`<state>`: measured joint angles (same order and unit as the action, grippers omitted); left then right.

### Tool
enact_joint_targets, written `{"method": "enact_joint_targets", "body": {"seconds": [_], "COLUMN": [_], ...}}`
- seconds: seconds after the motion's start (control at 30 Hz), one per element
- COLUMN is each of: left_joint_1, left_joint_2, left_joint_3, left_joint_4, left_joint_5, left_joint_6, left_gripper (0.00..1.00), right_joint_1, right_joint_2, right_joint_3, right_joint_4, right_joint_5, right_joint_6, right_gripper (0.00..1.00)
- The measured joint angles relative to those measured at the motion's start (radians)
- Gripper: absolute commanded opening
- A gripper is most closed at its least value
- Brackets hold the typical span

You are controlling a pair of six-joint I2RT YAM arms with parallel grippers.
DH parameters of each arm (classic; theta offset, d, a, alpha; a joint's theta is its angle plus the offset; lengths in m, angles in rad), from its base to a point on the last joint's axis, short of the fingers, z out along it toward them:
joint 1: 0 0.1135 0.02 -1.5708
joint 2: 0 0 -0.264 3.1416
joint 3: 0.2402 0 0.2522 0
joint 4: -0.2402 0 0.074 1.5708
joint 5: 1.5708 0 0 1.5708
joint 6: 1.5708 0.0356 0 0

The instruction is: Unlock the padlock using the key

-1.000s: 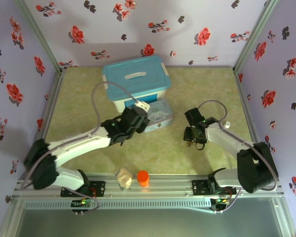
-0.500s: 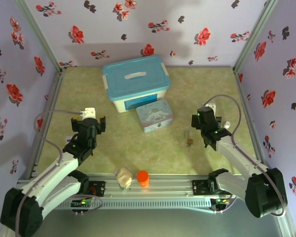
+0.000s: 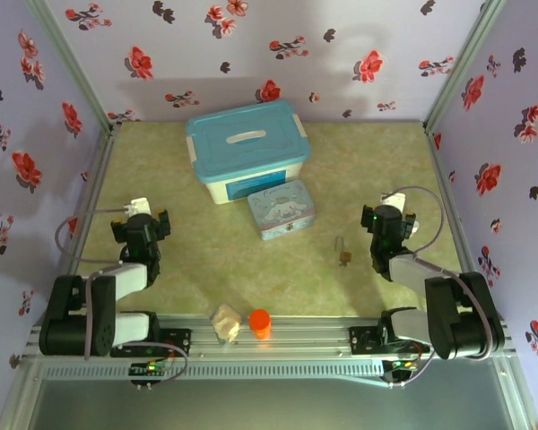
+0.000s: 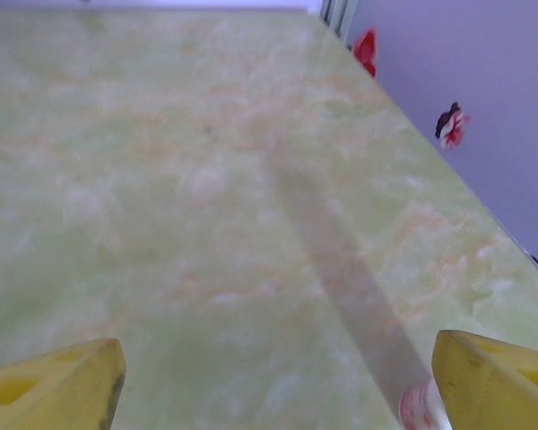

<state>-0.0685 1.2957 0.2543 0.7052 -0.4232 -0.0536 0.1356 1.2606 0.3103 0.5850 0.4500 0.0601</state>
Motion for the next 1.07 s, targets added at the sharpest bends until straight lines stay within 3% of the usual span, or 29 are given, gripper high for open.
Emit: {"method": "enact_joint_targets", "body": {"seconds": [0.23, 0.37, 0.43, 1.07], "left_joint_1": [0.068, 0.073, 0.070, 0.051], "left_joint_2": [0.199, 0.242, 0.243, 0.243], "left_joint_3": [0.006, 0.018, 0.053, 0.110], "left_joint_4": [0.256, 0.265, 0.243, 0.225], "left_joint_5": [0.117, 0.148, 0.154, 0.155], "left_joint_6": [-0.022, -0.023, -0.022, -0.021], "left_gripper": [1.00, 1.00, 1.00, 1.00], "right_joint_1": [-0.090, -0.090, -0.090, -0.090], "right_joint_2": [0.143, 0.274, 0.303, 0.303], "right_joint_3": [-0.024, -0.021, -0.013, 0.057], "right_joint_4": [0.258, 0.352, 0.355, 0.308], "right_joint_5": [-0.097, -0.129, -0.128, -0.100], "right_joint_6": [0.029, 0.029, 0.029, 0.045], "right_gripper": [0.89, 0.94, 0.99, 0.99]}}
